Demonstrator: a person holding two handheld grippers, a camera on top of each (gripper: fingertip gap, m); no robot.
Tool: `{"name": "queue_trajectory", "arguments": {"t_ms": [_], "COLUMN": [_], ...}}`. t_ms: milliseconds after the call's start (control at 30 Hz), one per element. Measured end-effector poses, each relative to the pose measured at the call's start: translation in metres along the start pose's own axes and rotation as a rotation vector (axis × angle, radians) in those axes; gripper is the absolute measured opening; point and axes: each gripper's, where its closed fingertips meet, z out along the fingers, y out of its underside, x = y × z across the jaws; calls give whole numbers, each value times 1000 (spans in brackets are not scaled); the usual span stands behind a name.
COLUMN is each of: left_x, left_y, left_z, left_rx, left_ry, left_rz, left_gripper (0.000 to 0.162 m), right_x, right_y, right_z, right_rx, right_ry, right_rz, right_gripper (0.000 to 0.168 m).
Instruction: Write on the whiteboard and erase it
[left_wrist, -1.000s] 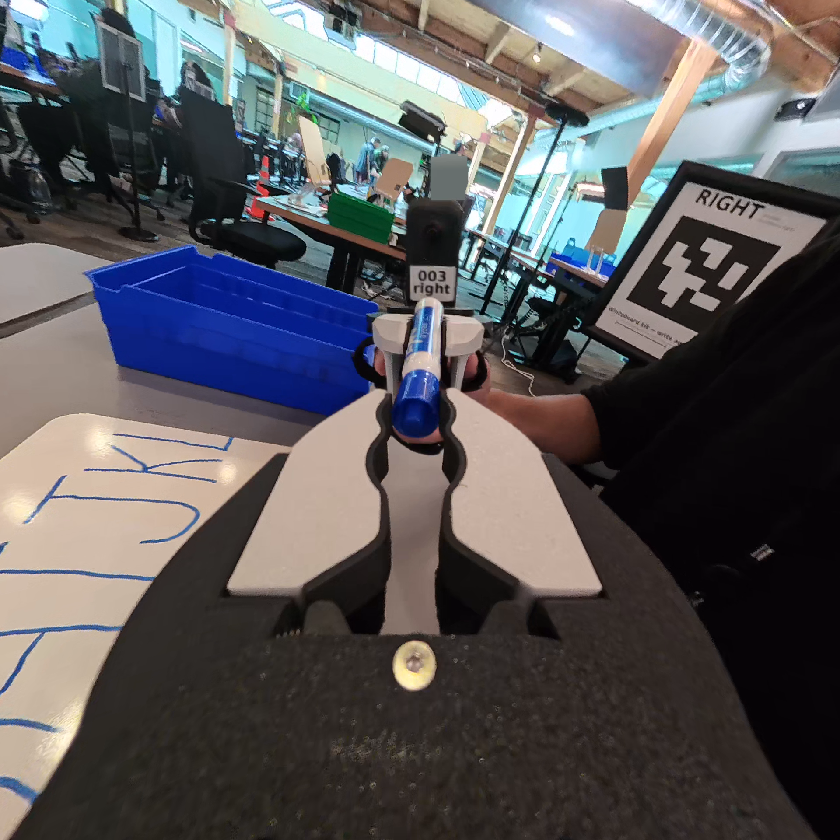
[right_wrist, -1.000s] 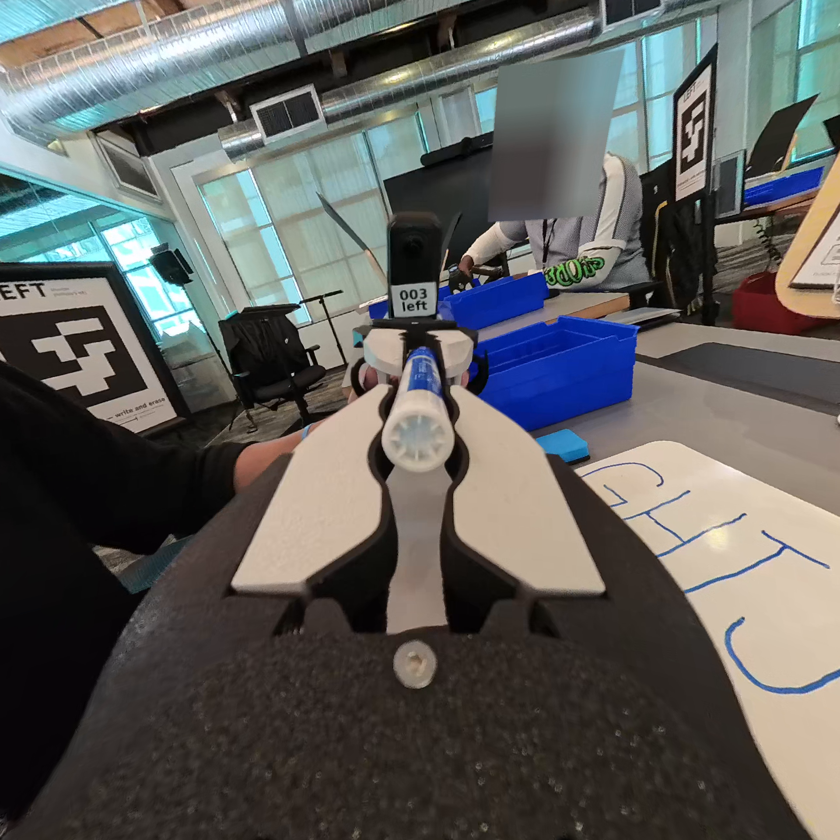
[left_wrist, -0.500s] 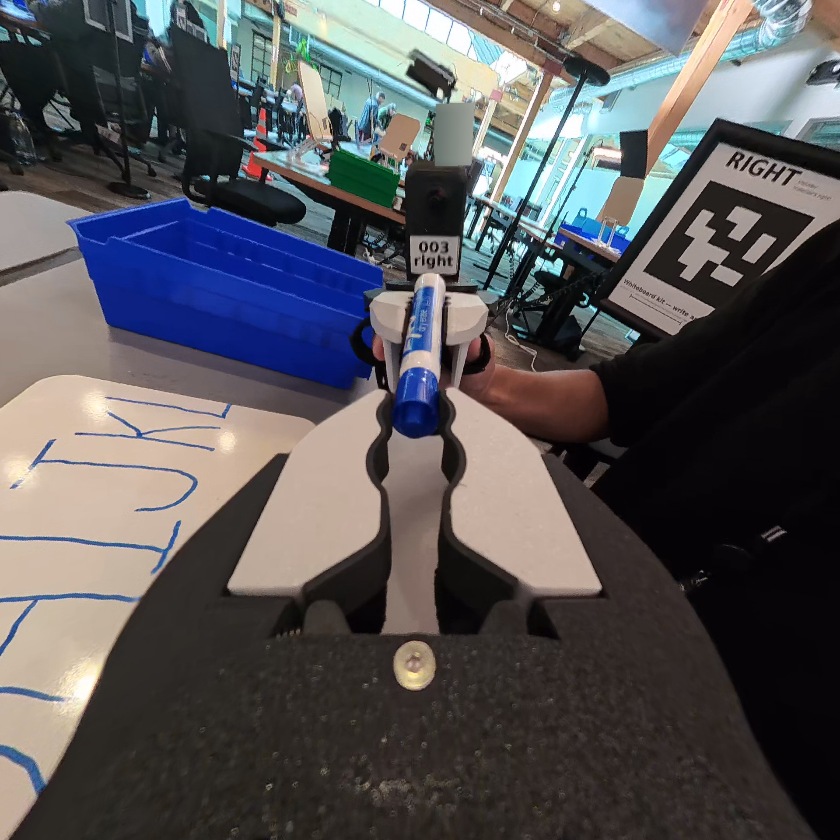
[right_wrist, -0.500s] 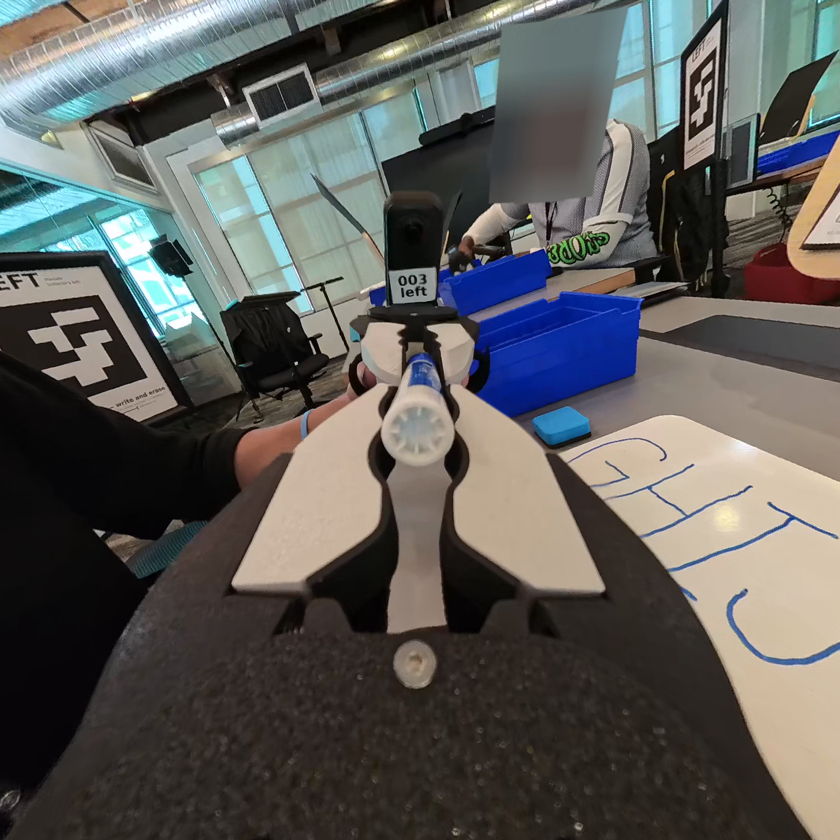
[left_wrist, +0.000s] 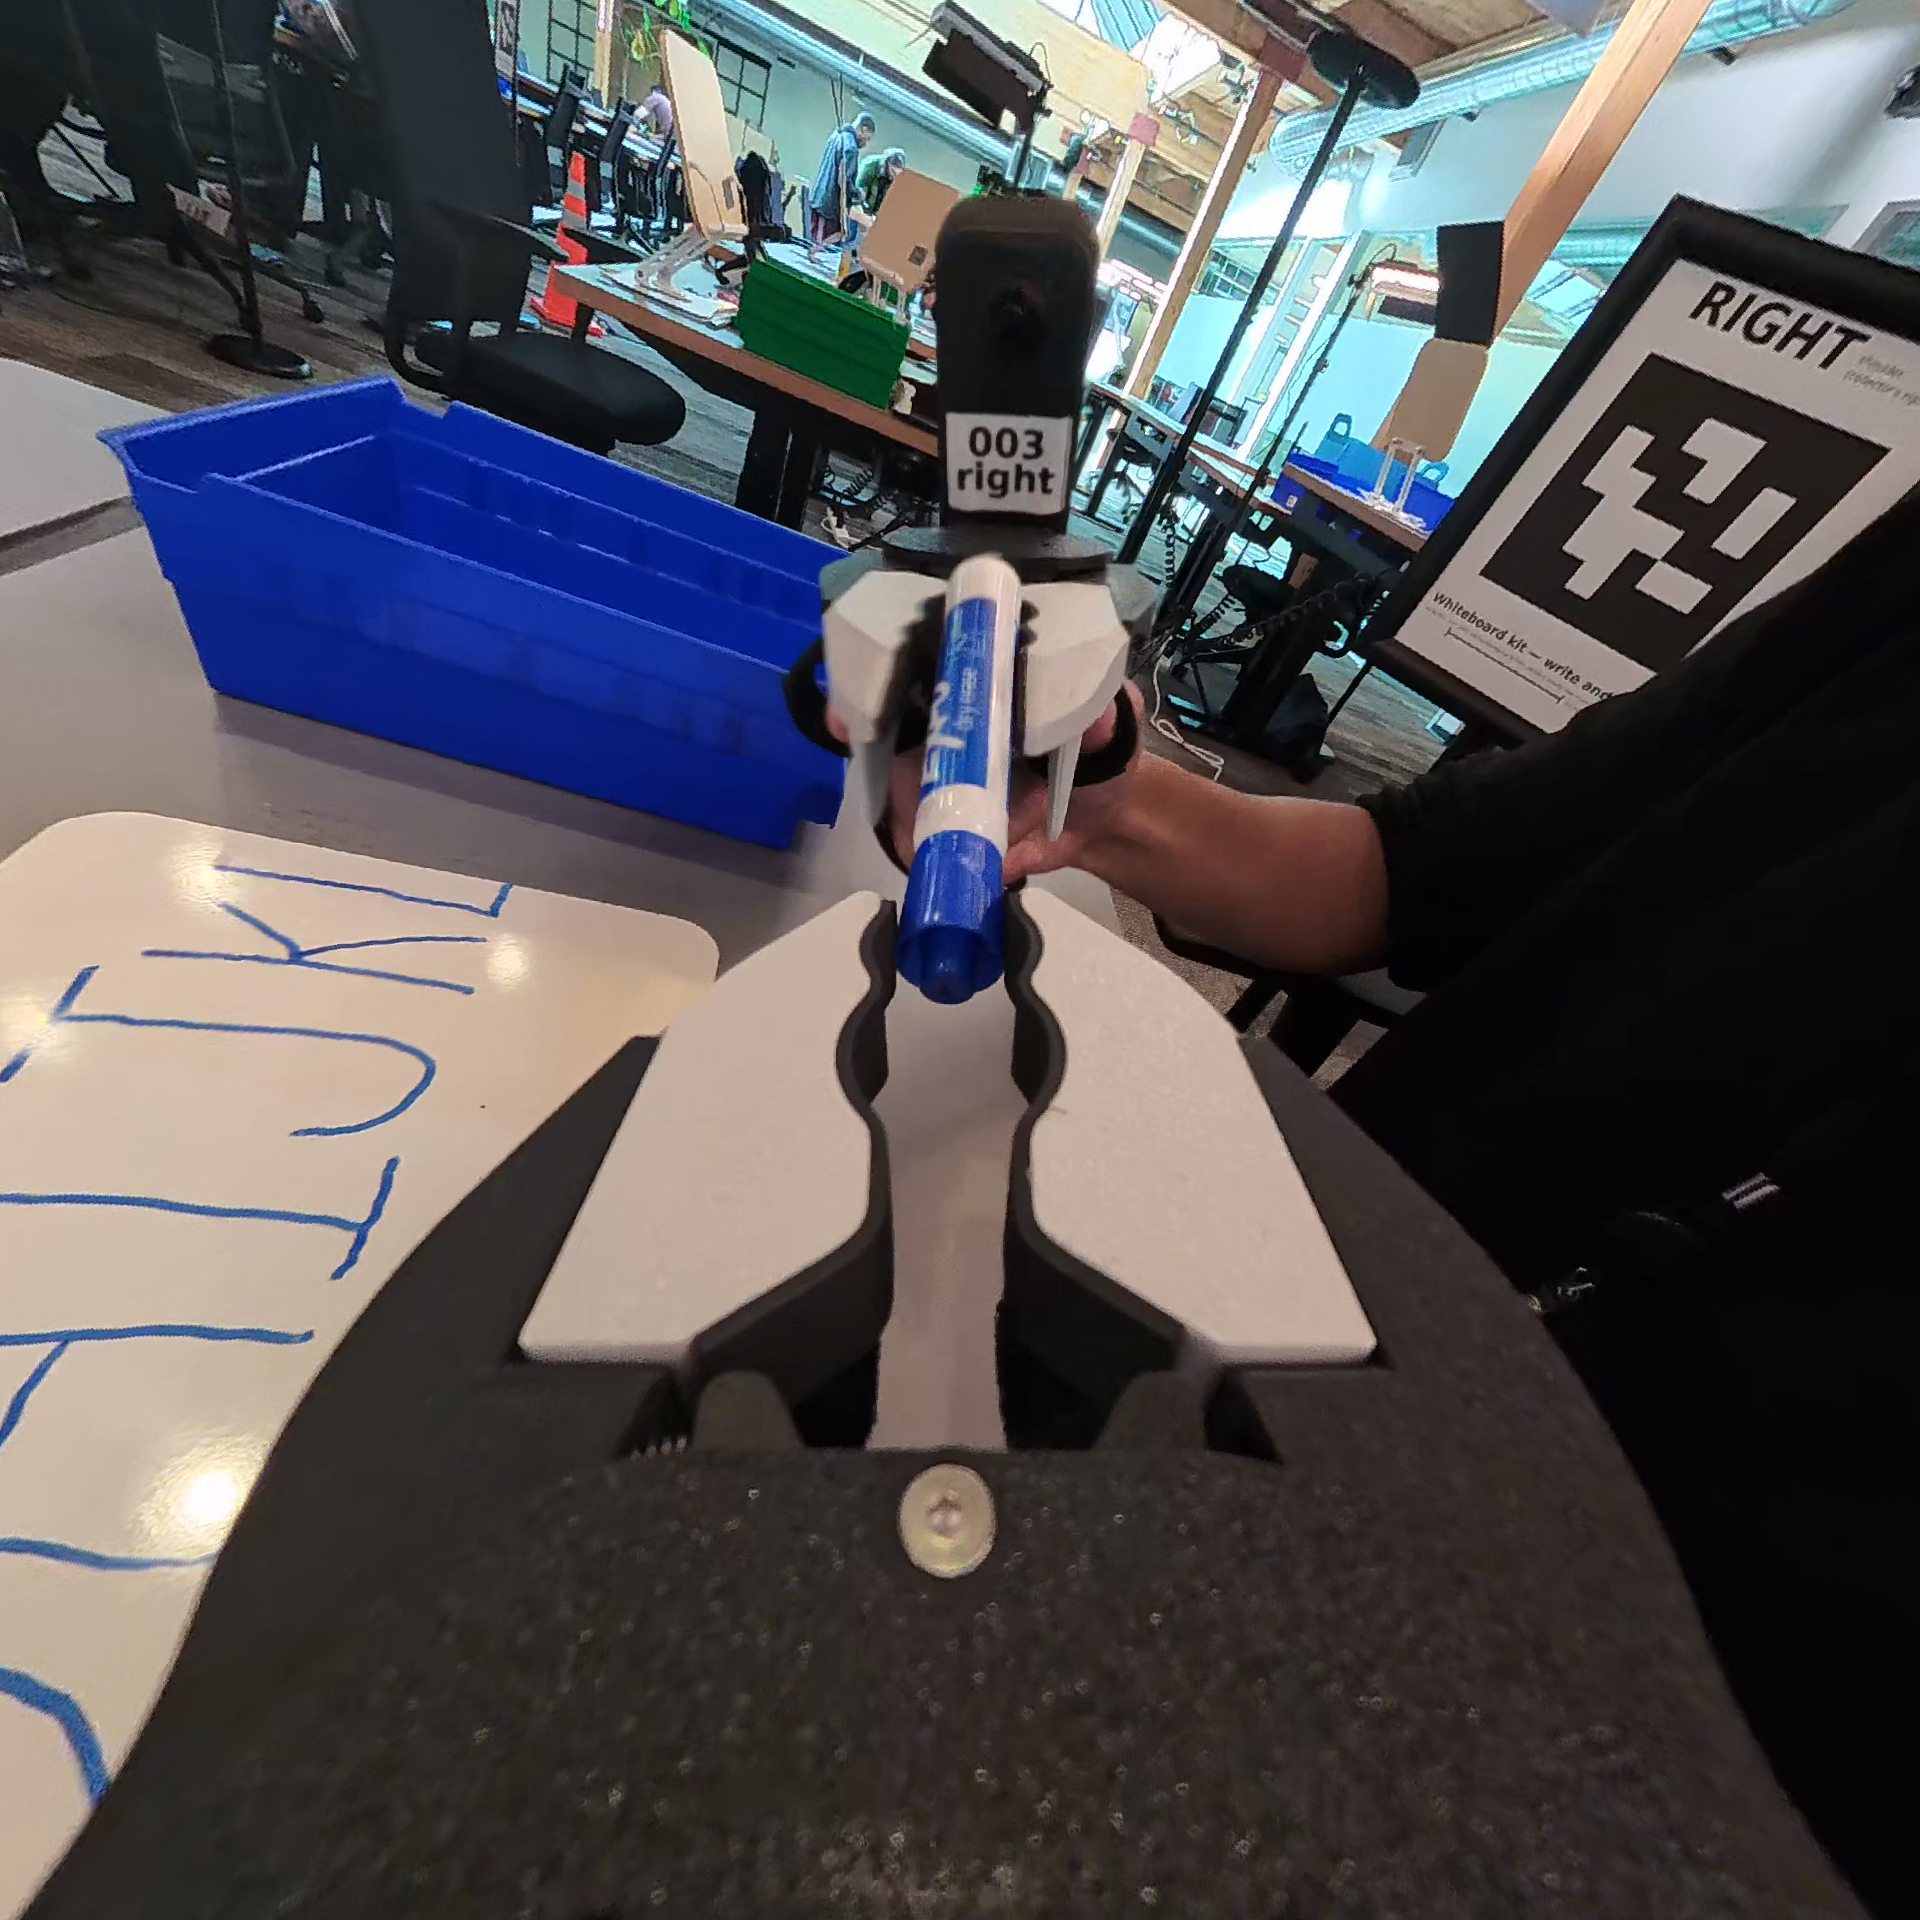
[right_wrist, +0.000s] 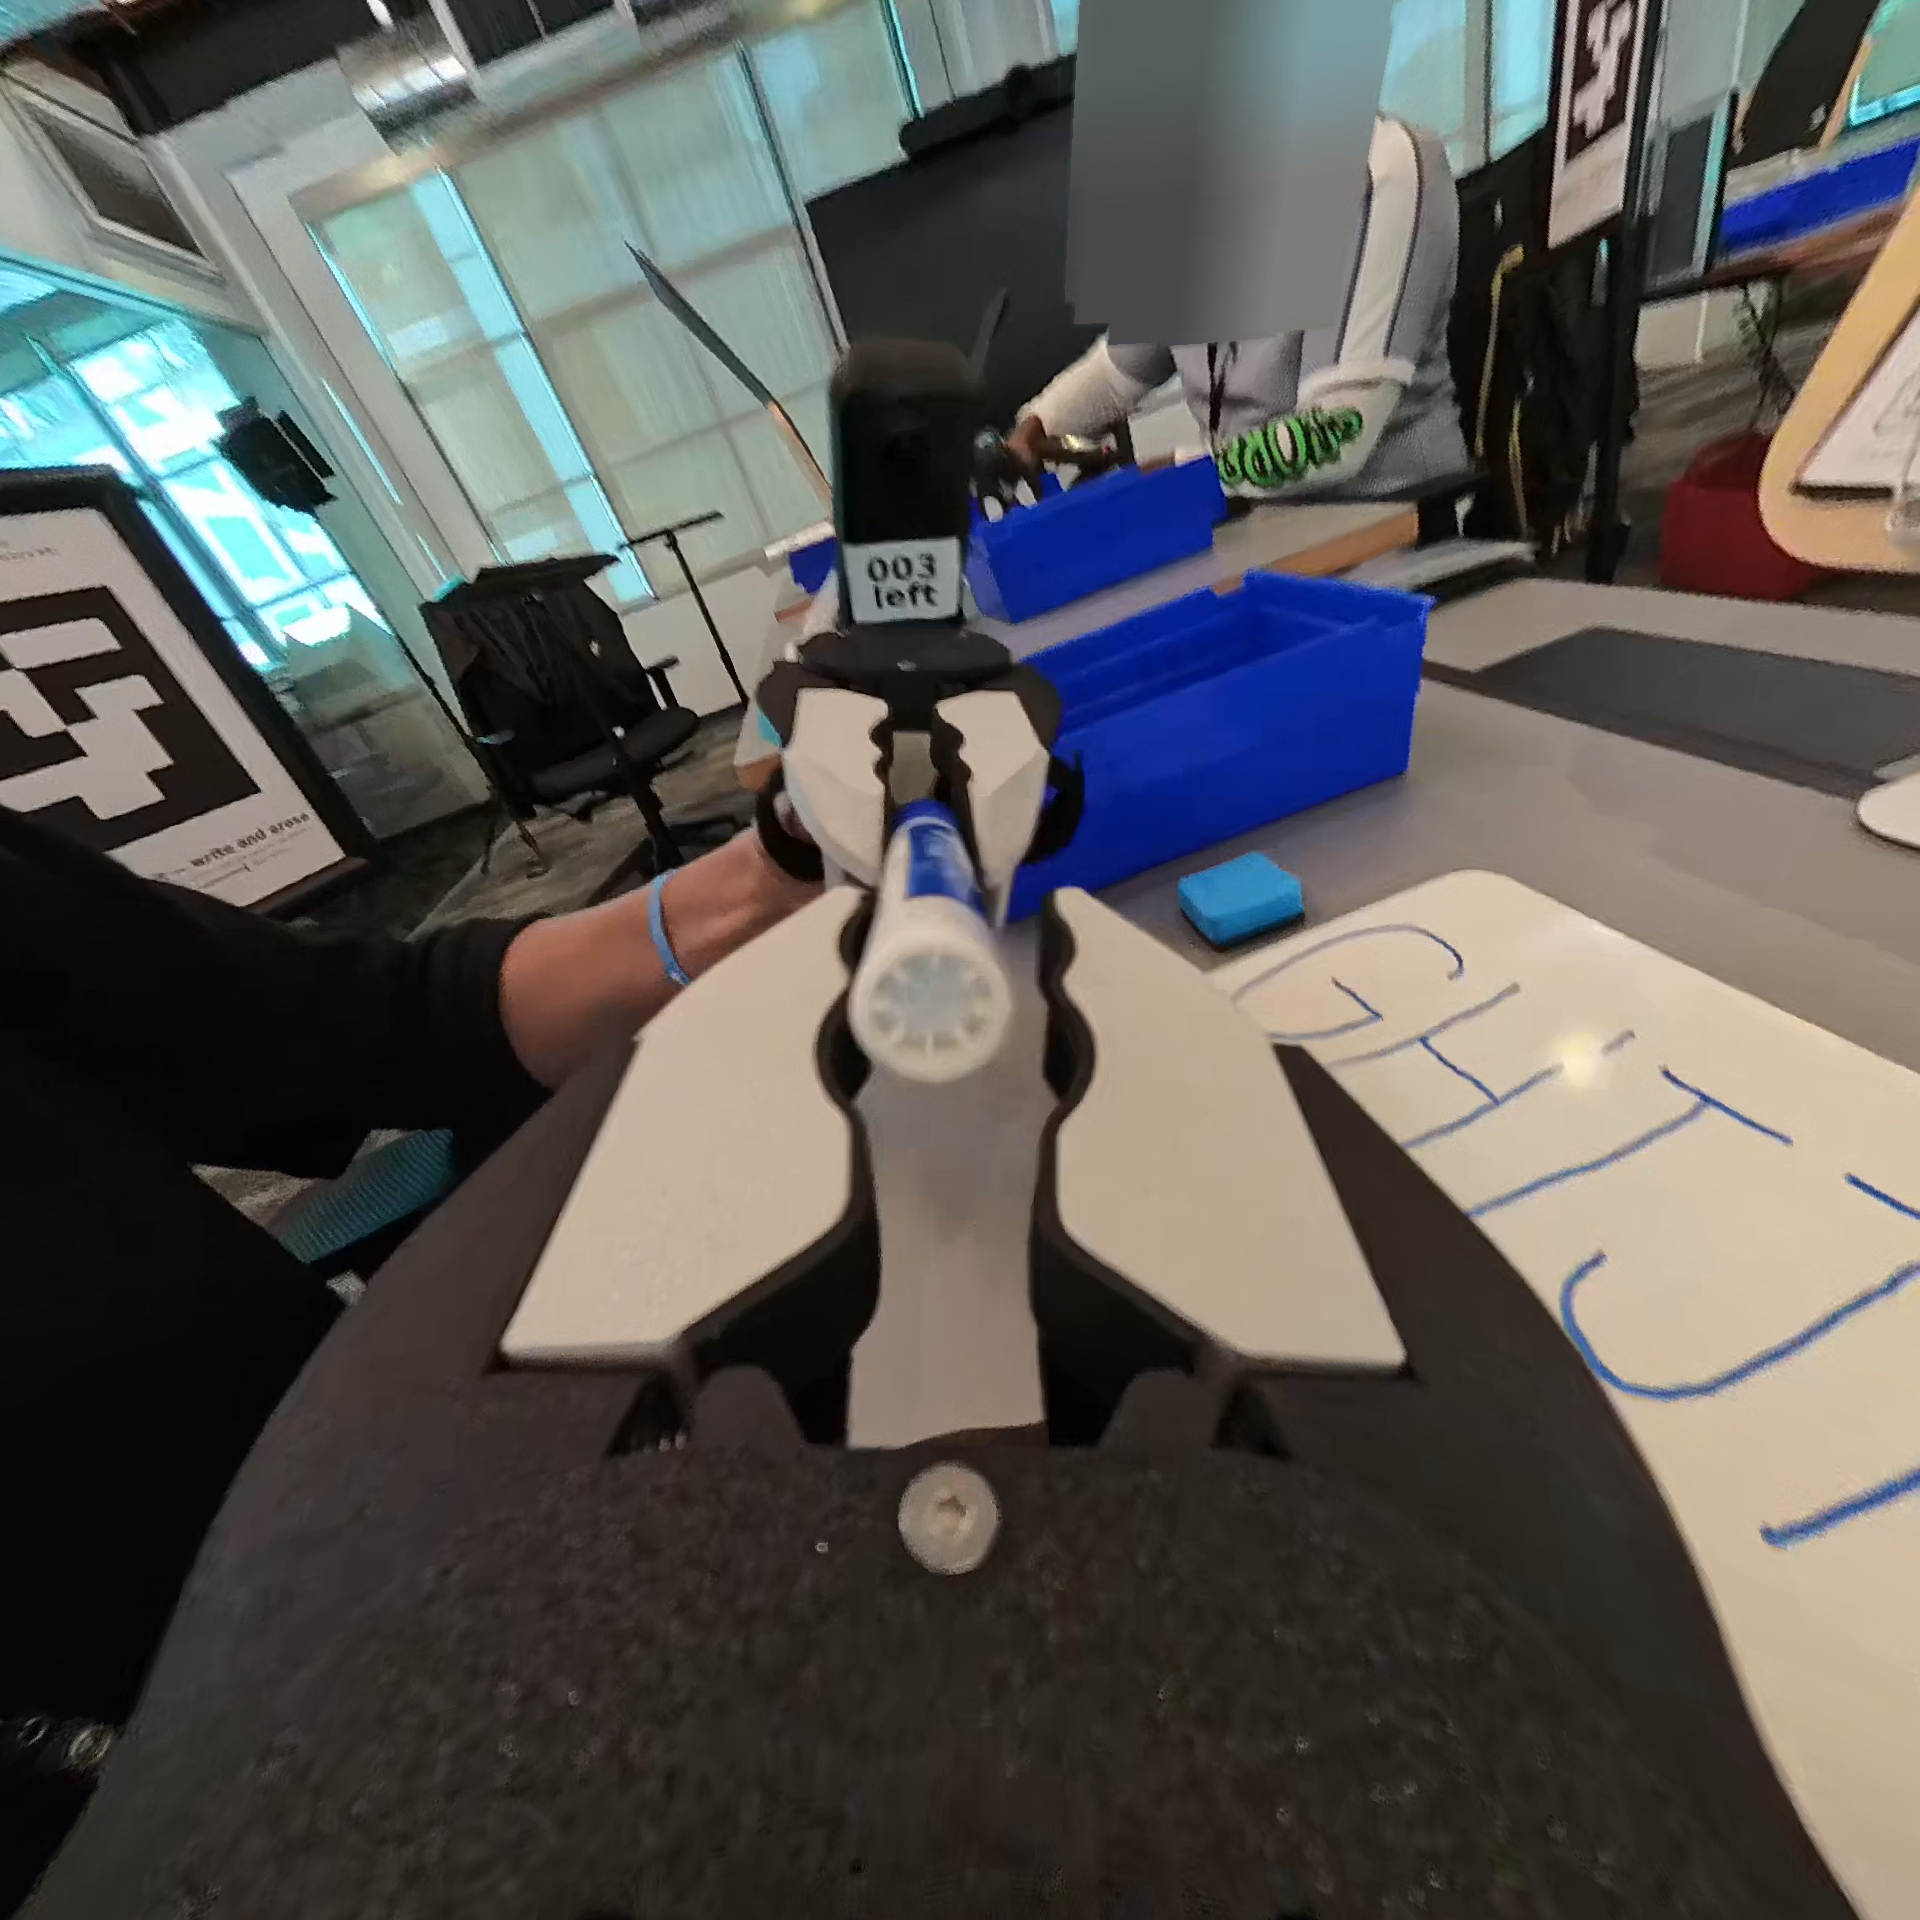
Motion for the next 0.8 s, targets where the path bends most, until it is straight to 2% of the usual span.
{"name": "queue_trajectory", "arguments": {"t_ms": [33,133,300,400,533,600,667,800], "left_x": [0,-5,-14,-18,-16,-16,-16,-16], "left_y": [-1,-1,3,10,14,18,21,23], "left_z": [-2,-11,-23,-23,-20,-17,-14,-9], "left_rx": [8,13,-7,-44,-63,-93,-113,-132], "left_ry": [5,-27,-89,-115,-110,-119,-133,-137], "left_rz": [-7,-9,2,8,7,19,27,34], "left_gripper": [19,19,19,19,19,19,19,19], "right_x": [3,11,11,10,17,22,21,19], "right_y": [2,4,-1,2,24,34,41,54], "right_z": [-1,-8,-21,-8,11,16,17,12], "right_rx": [-26,-115,-351,-463,-600,-645,-679,-753], "right_ry": [17,80,176,193,177,169,142,126], "right_rz": [2,-47,-183,-272,-298,-293,-298,-318], "right_gripper": [36,42,43,44,44,40,21,18]}}
